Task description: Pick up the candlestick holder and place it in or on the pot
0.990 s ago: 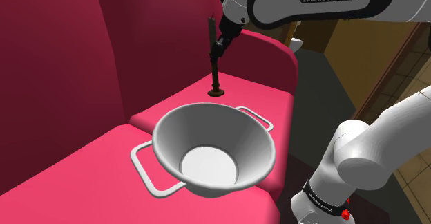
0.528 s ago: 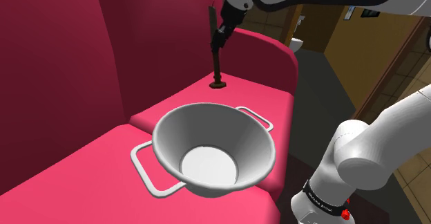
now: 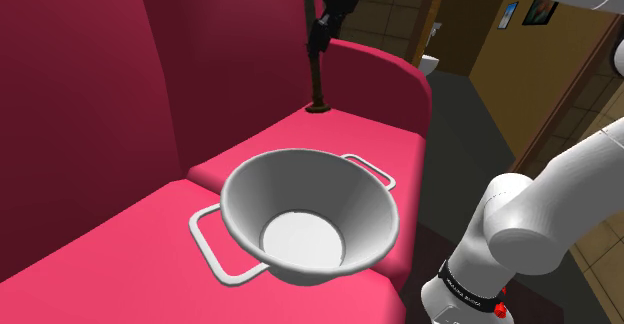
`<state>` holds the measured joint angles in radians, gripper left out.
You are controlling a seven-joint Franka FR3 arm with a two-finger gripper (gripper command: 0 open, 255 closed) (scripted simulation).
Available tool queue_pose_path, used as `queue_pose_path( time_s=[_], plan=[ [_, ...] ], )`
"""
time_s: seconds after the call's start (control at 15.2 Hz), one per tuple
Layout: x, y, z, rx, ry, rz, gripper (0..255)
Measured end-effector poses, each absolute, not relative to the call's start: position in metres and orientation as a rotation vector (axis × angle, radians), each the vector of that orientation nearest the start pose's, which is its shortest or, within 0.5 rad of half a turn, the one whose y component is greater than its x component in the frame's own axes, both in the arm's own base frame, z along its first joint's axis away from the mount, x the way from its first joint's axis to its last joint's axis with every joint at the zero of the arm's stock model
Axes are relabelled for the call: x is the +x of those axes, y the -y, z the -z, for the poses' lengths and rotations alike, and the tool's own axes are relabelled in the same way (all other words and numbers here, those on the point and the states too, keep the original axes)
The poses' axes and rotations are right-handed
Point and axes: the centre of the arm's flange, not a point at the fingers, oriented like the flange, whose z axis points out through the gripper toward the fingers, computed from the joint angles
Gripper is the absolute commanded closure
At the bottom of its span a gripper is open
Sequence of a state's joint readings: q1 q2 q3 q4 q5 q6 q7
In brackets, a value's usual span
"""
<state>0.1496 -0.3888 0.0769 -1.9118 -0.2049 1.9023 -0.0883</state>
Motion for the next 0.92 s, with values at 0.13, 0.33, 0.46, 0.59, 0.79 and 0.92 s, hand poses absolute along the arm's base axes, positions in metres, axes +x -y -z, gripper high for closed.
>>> queue_pose_path(
  time_s=[0.13, 0.33, 0.46, 0.59, 0.79, 0.92],
  plan=[
    [0.447, -0.096, -0.702, -3.235, 0.563, 0.653, 255],
    [0.443, -0.099, -0.714, -3.235, 0.563, 0.652, 255],
    [0.427, -0.114, -0.719, -3.234, 0.564, 0.653, 255],
    [0.409, -0.131, -0.717, -3.234, 0.564, 0.652, 255],
    [0.381, -0.159, -0.718, -3.234, 0.565, 0.653, 255],
    [0.362, -0.178, -0.718, -3.234, 0.564, 0.654, 255]
  ],
)
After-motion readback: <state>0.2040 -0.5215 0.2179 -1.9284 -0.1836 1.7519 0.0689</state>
